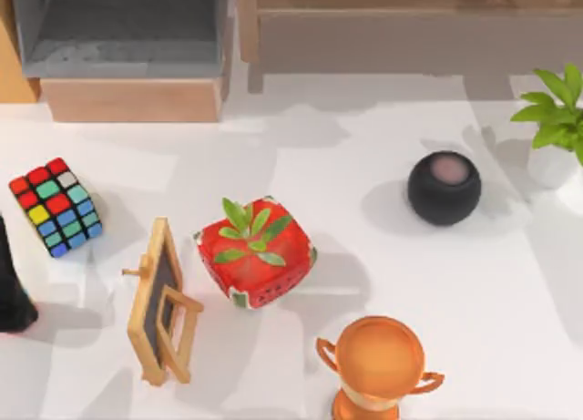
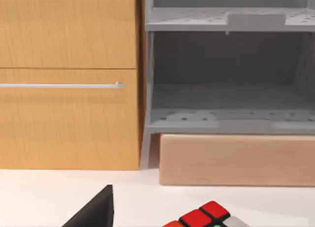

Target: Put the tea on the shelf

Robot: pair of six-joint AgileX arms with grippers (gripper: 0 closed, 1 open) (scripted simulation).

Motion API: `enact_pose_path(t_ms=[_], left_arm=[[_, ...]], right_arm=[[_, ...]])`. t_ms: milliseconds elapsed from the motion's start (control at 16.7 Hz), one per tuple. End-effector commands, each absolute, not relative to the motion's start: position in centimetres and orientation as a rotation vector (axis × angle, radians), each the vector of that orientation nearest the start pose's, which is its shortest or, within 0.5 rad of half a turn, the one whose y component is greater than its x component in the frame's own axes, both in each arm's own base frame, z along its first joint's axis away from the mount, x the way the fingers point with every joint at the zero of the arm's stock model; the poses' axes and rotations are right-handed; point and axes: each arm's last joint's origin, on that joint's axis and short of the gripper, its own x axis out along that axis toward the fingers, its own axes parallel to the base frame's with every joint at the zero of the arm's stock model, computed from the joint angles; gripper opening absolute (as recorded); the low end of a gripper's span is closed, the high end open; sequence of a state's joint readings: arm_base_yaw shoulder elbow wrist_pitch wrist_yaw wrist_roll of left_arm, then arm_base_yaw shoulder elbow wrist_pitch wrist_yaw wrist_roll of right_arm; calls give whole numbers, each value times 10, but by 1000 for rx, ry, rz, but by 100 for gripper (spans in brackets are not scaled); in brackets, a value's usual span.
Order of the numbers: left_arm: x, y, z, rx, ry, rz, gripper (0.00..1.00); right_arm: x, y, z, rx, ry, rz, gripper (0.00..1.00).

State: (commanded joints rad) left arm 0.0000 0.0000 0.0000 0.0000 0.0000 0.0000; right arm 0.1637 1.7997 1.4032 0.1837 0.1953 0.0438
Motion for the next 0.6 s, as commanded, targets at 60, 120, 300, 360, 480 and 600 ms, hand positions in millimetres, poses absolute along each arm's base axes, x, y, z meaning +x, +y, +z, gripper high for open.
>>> enact_pose_path(t_ms=[60, 120, 300, 360, 480, 600], left_arm=[[106, -1, 160, 0, 0, 0, 100], [106, -1, 160, 0, 0, 0, 100], [106, -1, 160, 0, 0, 0, 100], [106, -1, 160, 0, 0, 0, 100], [106, -1, 160, 0, 0, 0, 100], [106, -1, 160, 0, 0, 0, 100]], right_arm=[[424, 73, 301, -4, 203, -19, 0], [424, 74, 301, -3, 202, -19, 0], [424, 74, 301, -3, 202, -19, 0], [424, 73, 301, -2, 203, -18, 0], [427, 73, 295, -5, 212, -20, 0], [436, 74, 284, -12, 219, -23, 0]])
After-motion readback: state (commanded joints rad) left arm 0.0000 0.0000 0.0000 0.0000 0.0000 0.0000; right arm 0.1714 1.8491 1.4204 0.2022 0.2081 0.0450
